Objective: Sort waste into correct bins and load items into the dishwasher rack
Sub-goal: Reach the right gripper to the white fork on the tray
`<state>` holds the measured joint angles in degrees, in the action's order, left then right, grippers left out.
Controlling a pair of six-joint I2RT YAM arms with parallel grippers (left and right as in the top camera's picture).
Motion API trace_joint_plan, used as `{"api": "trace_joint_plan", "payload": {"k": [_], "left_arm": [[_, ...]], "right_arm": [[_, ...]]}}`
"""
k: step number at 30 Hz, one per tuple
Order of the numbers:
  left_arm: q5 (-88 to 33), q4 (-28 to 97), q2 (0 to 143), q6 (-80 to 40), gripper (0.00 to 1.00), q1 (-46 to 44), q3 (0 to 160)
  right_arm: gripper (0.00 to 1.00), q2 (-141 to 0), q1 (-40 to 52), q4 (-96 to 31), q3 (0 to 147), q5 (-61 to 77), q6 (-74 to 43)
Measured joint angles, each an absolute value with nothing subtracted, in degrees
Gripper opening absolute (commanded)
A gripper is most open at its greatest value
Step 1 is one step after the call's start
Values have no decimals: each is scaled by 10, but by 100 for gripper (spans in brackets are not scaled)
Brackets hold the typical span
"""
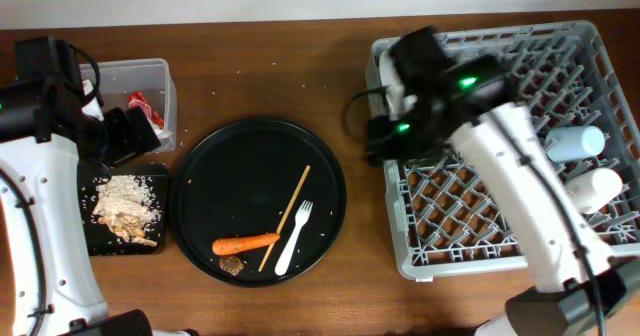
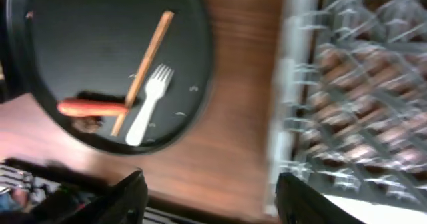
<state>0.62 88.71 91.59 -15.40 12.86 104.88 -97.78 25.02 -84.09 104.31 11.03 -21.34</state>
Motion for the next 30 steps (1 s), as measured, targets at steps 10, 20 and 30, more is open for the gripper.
{"api": "trace_joint_plan", "payload": {"k": [10,20,30], "left_arm": [[6,887,916,-154,99,129,1049],[6,888,916,-154,99,129,1049],[6,887,916,-154,99,129,1049]], "right_arm": [[70,-1039,424,-594,860,98,-363],[68,-1156,467,-536,838,42,-430],[64,-1184,467,-508,837,38,-453]]}}
